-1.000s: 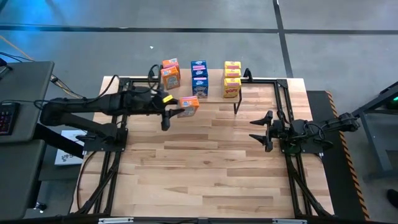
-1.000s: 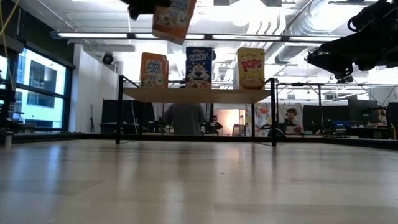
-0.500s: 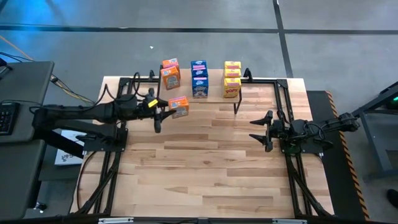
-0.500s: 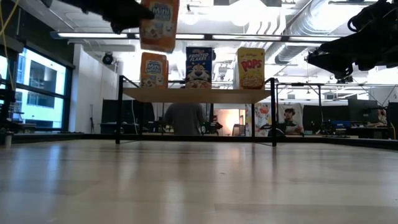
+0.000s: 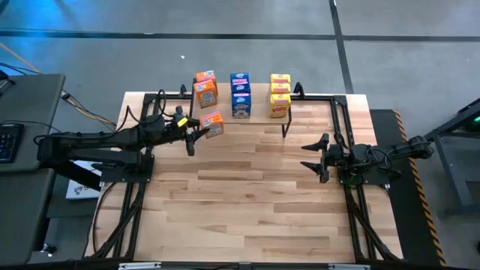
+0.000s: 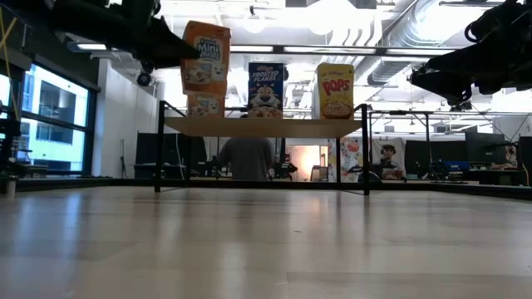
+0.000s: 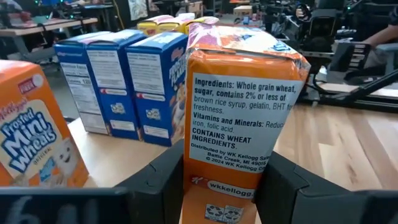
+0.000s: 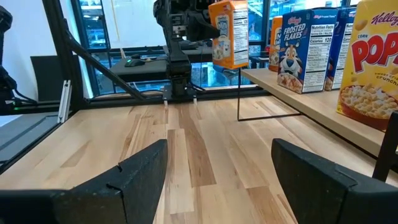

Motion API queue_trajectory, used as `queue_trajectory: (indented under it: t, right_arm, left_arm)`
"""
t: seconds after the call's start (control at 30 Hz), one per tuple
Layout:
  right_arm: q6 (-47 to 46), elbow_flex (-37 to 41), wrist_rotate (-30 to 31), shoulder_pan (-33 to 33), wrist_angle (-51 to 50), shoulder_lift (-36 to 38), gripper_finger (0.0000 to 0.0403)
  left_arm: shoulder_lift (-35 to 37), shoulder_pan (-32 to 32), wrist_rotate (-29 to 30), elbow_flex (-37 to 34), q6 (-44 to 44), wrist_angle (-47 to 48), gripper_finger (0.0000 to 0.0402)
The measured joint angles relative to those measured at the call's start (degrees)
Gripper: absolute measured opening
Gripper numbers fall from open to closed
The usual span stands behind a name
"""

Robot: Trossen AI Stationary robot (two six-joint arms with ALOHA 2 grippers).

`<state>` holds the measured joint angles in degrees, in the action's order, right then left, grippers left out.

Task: Stack cereal on shelf
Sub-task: Put the orange cereal box on the shelf aligned with the other orange cereal boxes

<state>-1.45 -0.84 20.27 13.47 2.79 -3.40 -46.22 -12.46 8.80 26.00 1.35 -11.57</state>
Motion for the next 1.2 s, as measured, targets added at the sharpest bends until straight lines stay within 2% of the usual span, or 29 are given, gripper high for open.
queue_trajectory:
  t: [0.3, 0.57, 0.83, 1.2]
  right_arm:
    - [0.0, 0.0, 0.0, 0.0, 0.0, 0.0, 0.0279]
    - [0.0, 0.0, -0.2, 0.0, 0.0, 0.0, 0.0279]
    - [0.0, 0.0, -0.2, 0.0, 0.0, 0.0, 0.0279]
    - [0.0, 0.0, -0.1, 0.0, 0.0, 0.0, 0.0279]
  left_arm:
    - [0.0, -5.0, -1.4, 0.0, 2.8, -0.6, 0.0143]
    - [-0.6, -12.2, -9.9, 0.0, 2.1, -1.1, 0.0143]
    - [-0.7, -17.1, -13.9, 0.0, 3.9, 0.8, 0.0143]
    - [-0.8, -24.3, -25.1, 0.0, 7.4, 1.4, 0.0143]
